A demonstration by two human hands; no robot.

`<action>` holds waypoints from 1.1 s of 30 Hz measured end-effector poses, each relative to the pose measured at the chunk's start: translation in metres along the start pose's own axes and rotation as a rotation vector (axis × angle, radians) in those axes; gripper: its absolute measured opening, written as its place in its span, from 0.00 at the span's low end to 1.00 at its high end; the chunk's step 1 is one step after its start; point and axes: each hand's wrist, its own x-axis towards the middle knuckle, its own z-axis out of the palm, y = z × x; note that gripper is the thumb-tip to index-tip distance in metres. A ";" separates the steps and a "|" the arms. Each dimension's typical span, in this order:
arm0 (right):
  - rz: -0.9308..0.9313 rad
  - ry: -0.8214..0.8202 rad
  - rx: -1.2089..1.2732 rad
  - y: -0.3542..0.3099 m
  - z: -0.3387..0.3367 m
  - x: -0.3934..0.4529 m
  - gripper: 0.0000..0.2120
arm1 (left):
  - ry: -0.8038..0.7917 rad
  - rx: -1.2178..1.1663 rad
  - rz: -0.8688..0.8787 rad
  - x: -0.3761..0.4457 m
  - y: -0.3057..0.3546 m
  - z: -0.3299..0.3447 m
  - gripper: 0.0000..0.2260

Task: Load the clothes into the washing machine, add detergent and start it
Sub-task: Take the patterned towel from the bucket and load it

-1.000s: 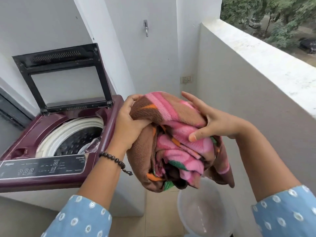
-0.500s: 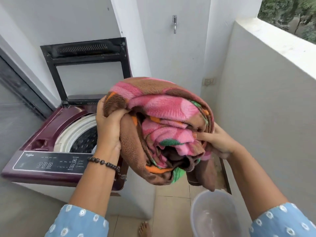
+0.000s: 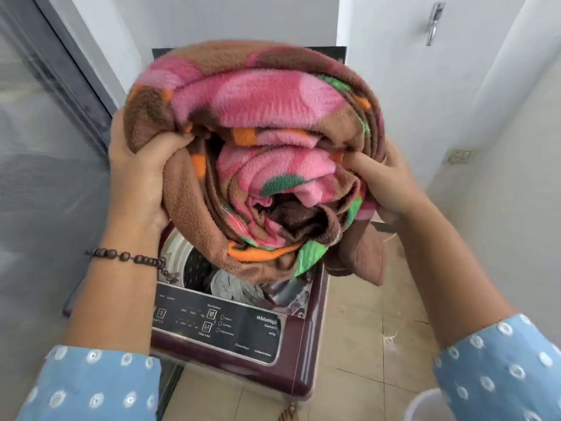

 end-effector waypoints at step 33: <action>0.763 -0.615 -1.120 0.288 0.119 0.068 0.51 | -0.450 1.072 -0.792 0.076 -0.232 -0.174 0.45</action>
